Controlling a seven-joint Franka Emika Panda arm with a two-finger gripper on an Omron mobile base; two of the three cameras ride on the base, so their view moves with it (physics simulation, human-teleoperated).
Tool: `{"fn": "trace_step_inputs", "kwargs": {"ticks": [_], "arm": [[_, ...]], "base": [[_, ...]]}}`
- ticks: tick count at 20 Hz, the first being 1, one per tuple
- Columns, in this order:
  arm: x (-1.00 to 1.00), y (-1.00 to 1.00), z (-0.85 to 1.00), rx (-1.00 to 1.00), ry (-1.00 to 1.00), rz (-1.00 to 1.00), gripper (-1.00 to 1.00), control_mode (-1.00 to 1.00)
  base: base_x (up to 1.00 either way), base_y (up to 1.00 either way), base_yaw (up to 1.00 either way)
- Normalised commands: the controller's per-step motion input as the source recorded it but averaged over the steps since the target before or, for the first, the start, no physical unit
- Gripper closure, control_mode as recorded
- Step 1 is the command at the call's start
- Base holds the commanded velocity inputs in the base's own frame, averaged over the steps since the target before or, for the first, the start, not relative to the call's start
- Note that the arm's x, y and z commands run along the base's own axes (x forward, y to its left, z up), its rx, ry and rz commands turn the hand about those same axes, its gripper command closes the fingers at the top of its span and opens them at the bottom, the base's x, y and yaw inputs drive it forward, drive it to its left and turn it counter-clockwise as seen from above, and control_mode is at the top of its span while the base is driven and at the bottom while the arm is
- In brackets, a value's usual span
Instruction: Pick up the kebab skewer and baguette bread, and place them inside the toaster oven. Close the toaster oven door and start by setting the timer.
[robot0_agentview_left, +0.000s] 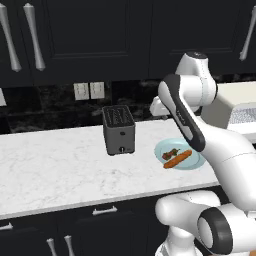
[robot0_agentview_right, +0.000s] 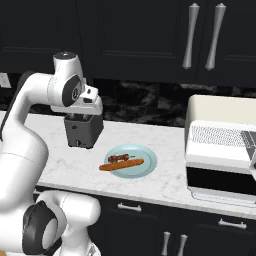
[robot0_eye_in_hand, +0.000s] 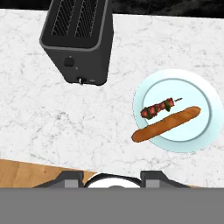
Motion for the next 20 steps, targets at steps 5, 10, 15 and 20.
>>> {"fn": "trace_step_inputs", "kwargs": {"ticks": [5, 10, 15, 20], "arm": [[0.0, 0.0, 0.0, 0.0, 0.0, 0.0, -1.0, 1.0], [0.0, 0.0, 0.0, 0.0, 0.0, 0.0, -1.0, 1.0], [0.0, 0.0, 0.0, 0.0, 0.0, 0.0, -1.0, 1.0], [0.0, 0.0, 0.0, 0.0, 0.0, 0.0, -1.0, 1.0]], "base": [[-0.01, 0.0, 0.0], [-0.1, -0.56, 0.0], [0.0, -0.84, -0.01], [0.0, -0.66, -0.03]]}}
